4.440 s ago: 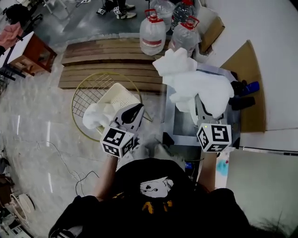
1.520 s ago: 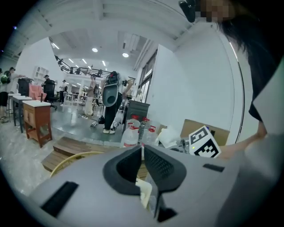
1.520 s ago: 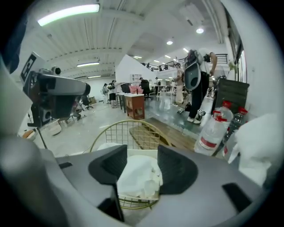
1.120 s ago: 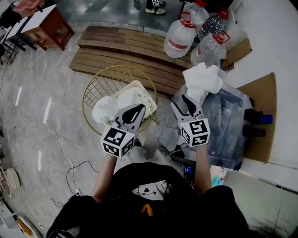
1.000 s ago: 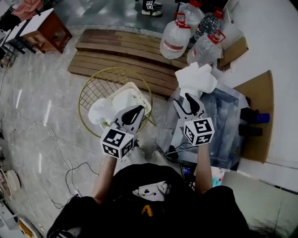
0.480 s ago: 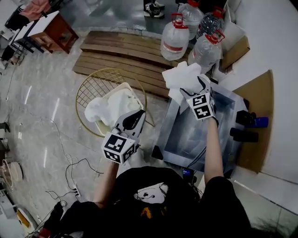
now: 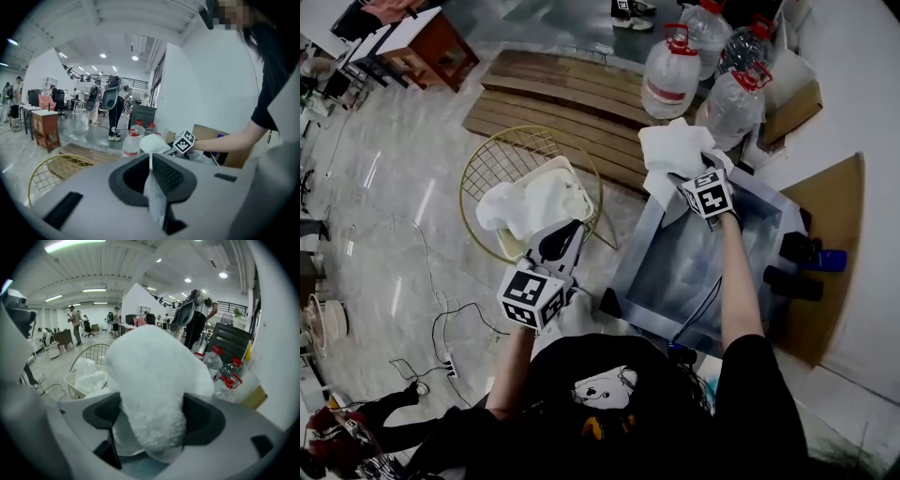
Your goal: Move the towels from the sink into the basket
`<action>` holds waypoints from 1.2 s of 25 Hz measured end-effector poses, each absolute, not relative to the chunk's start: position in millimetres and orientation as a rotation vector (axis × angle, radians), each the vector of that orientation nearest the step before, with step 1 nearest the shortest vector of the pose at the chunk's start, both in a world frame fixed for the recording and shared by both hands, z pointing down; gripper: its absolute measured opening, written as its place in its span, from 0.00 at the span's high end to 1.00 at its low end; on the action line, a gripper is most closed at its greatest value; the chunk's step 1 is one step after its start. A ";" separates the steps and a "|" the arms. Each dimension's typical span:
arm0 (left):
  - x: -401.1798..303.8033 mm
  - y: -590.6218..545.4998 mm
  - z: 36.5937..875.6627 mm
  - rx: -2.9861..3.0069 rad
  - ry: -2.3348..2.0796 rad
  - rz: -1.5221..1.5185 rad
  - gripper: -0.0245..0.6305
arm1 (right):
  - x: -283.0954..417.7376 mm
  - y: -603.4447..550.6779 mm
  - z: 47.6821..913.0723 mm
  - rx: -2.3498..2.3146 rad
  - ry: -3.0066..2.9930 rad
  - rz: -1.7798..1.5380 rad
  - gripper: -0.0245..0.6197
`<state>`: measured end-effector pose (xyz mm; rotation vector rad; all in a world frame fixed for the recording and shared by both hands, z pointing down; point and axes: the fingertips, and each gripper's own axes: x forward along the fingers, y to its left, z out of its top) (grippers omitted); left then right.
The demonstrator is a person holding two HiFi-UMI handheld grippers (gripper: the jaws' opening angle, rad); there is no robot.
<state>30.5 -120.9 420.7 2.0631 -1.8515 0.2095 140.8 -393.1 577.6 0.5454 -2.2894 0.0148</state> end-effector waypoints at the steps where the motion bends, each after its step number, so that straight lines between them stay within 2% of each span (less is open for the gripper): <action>1: 31.7 -120.6 422.1 2.058 -1.854 0.211 0.94 | 141.3 -392.2 578.2 0.551 -2.299 0.033 0.32; 3: 34.1 -120.2 424.8 2.050 -1.856 0.215 0.94 | 140.4 -387.9 578.5 0.567 -2.306 0.042 0.39; 6: 36.4 -117.7 426.4 2.042 -1.859 0.215 0.94 | 137.8 -379.4 577.1 0.631 -2.323 0.034 0.54; 14: 33.0 -95.7 424.3 2.033 -1.877 0.237 0.94 | 147.4 -368.0 534.9 0.836 -2.335 -0.100 0.74; 23: -6.7 -68.5 411.9 2.047 -1.905 0.190 0.94 | 127.1 -320.0 414.0 0.958 -2.577 -0.091 0.75; 30: -63.2 -35.2 404.7 2.039 -1.940 0.138 0.94 | 58.0 -261.2 348.4 0.907 -2.725 -0.088 0.75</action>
